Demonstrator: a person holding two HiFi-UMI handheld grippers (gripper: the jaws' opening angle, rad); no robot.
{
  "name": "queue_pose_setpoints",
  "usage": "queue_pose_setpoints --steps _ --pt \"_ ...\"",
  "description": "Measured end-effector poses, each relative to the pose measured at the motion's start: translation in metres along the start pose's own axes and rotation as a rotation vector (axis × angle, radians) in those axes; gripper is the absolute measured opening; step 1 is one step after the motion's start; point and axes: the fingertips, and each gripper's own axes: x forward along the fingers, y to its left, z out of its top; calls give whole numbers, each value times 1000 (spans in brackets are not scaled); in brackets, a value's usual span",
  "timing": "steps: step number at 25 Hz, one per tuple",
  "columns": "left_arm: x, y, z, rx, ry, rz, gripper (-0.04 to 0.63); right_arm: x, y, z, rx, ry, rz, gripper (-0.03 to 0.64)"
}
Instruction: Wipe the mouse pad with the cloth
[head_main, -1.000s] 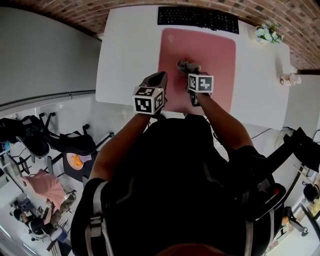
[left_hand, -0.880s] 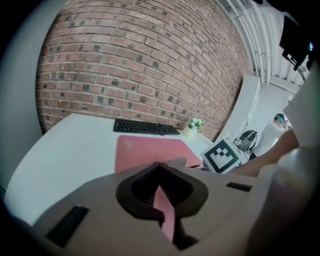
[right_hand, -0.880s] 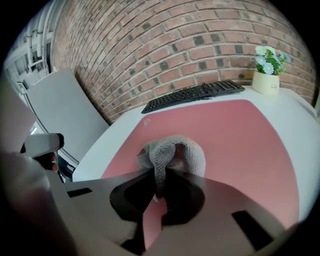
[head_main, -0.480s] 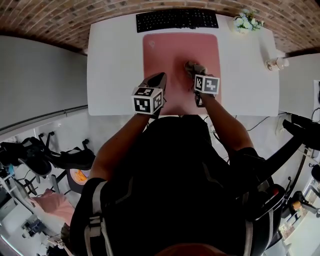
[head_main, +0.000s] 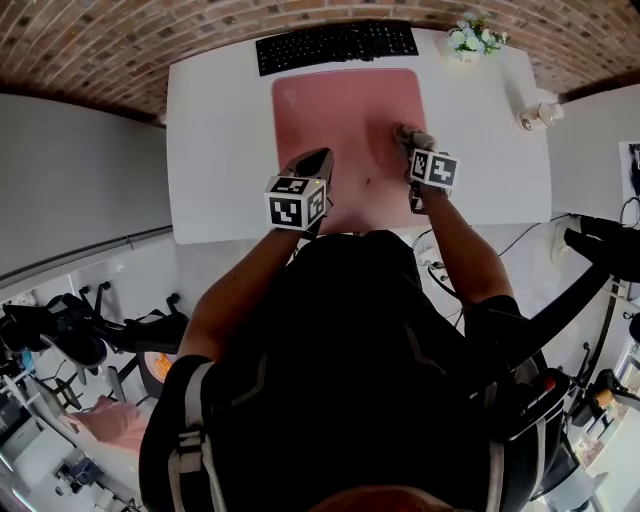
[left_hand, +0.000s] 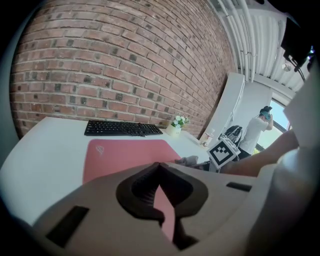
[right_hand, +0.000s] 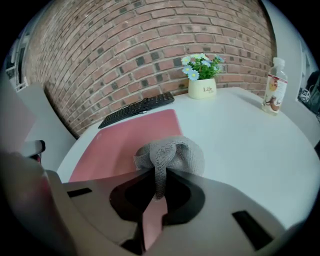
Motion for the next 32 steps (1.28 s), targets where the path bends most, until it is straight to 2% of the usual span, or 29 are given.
queue_pose_setpoints --steps 4,8,11,16,21,25,27,32 --pt "3 -2 -1 -2 5 0 0 -11 -23 13 -22 -30 -40 31" --pt "0 7 -1 -24 -13 25 0 -21 -7 32 -63 -68 -5 31" --pt "-5 16 -1 -39 -25 55 0 -20 33 49 -130 -92 61 31" --pt "-21 46 0 -83 -52 135 0 -4 127 63 -222 -82 248 31" --pt "-45 83 -1 -110 -70 245 0 20 217 57 -307 -28 411 31" --pt "-67 101 -9 -134 -67 296 0 41 273 34 -352 39 504 31" --pt "-77 112 -13 -146 -61 326 0 52 295 26 -381 62 521 31" --pt "-92 130 -31 -191 -33 390 0 77 316 14 -410 117 478 31"
